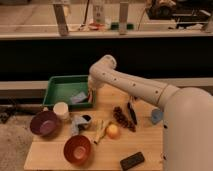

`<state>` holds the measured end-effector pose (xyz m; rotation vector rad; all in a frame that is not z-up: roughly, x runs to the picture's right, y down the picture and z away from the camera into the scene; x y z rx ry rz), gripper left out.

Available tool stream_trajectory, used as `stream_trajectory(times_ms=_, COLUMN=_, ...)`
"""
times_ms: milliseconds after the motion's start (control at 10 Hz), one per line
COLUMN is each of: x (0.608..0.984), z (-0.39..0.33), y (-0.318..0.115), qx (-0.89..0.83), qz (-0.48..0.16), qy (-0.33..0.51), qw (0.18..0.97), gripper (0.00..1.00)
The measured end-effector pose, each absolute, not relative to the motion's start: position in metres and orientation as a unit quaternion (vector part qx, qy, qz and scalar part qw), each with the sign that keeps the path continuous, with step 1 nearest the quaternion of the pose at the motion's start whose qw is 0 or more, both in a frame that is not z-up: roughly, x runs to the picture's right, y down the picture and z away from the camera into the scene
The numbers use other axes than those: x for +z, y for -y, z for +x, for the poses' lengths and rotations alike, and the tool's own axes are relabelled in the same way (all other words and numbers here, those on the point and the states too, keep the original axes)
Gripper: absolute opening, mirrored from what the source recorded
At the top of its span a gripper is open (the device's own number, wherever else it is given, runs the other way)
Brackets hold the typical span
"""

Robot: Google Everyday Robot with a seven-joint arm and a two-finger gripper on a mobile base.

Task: Place fork in purple bowl

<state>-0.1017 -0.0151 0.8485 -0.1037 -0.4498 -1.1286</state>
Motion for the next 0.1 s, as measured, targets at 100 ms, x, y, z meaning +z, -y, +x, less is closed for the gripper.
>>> stream_trajectory(times_ms=100, x=0.8353, z=-0.1321, y=0.0018, qx=-0.564, qz=-0.042, qy=0.235, qw=0.791, gripper=0.01)
